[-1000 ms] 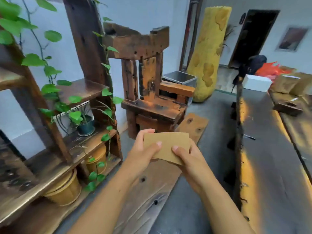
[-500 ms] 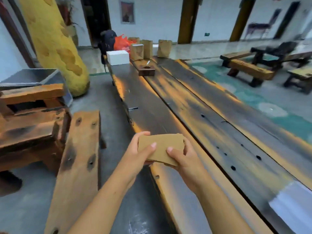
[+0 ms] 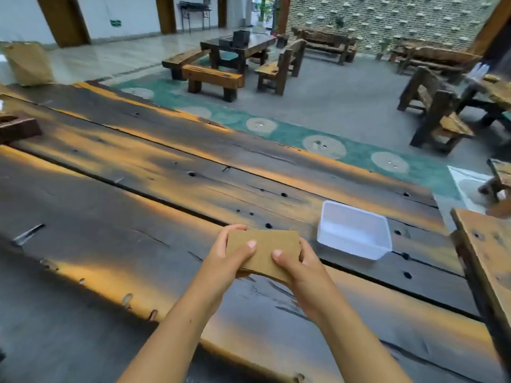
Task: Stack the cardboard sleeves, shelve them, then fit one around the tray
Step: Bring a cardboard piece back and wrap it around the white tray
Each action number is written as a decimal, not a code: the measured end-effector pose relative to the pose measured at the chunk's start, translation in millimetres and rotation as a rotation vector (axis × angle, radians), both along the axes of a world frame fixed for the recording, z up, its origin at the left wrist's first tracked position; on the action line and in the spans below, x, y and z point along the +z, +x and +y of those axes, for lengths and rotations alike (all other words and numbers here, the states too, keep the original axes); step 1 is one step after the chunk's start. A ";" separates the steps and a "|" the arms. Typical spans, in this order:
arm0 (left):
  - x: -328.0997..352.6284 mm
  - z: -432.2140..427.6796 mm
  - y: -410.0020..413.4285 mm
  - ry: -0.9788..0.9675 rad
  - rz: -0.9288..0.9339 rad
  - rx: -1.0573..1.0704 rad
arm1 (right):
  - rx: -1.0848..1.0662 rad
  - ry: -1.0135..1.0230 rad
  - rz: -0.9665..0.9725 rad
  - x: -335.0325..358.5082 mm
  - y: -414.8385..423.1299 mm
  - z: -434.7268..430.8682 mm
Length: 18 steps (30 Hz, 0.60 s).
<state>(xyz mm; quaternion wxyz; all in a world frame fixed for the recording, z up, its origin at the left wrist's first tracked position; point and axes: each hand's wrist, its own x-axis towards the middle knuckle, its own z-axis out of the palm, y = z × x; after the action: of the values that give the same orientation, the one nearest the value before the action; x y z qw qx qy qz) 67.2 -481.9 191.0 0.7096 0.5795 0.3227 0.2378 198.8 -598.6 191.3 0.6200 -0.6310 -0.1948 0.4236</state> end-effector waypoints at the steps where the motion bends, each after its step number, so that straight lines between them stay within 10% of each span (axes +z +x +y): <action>1: -0.8 -3.8 10.6 -0.006 0.001 -0.031 | -0.039 0.002 0.008 -0.4 5.1 -8.2; 18: -22.2 -115.1 188.0 -0.011 0.092 -0.275 | -0.404 0.081 0.119 -37.4 145.9 -141.5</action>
<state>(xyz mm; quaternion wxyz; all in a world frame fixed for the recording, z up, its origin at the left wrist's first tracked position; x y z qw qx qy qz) 255.2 -597.0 168.9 0.7230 0.6247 0.2737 0.1099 344.7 -740.0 153.8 0.7276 -0.6058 -0.0443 0.3188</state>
